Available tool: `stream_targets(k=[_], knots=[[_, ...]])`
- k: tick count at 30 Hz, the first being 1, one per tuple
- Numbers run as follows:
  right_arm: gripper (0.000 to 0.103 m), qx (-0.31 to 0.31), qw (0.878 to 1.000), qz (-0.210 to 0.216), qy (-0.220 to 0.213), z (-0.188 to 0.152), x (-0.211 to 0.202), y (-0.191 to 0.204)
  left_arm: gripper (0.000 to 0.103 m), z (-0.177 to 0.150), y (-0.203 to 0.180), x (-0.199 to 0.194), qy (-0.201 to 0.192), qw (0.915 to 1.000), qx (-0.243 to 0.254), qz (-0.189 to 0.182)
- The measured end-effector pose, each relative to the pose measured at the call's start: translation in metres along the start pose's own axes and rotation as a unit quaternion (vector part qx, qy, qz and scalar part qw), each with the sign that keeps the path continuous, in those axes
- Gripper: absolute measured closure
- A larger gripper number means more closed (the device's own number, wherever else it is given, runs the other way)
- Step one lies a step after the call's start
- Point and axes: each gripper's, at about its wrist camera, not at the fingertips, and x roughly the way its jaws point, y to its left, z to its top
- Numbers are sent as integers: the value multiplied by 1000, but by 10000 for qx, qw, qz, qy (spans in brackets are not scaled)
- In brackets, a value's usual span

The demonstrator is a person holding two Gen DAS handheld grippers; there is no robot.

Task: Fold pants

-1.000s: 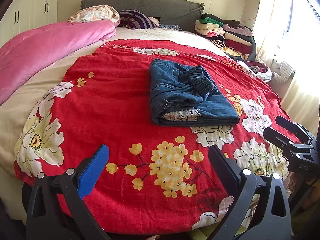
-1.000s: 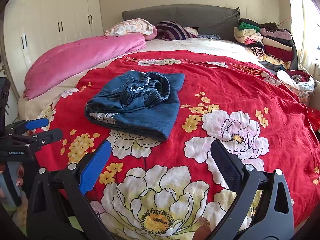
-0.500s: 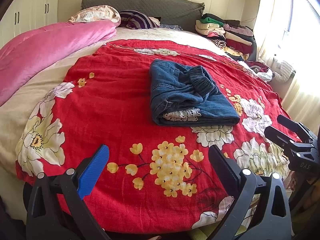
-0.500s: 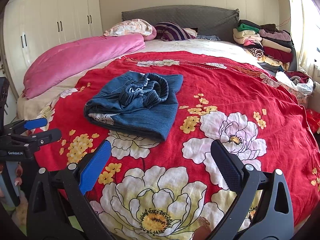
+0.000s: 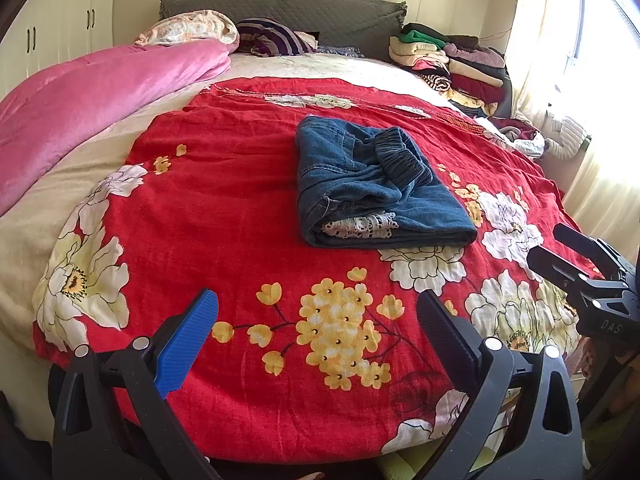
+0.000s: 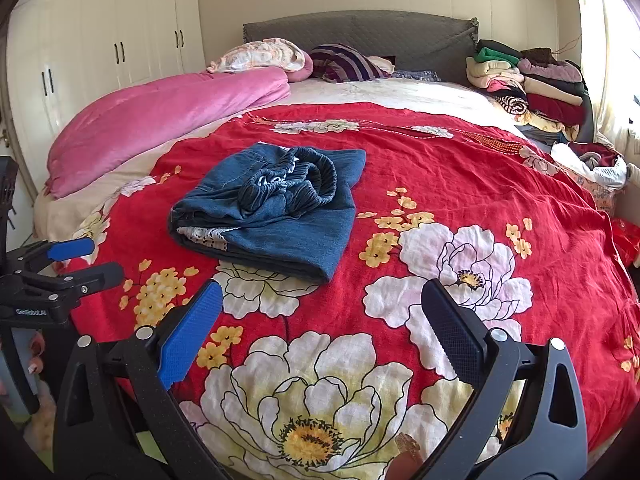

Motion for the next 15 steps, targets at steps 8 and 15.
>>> stream_targets(k=[8,15], knots=[[9,-19,10000,19,15,0,2,0,4,0,-2,-1,26,10000,34,-15],[9,-10,10000,13,17,1,1,0,4,0,-2,-1,28,10000,36,-18]])
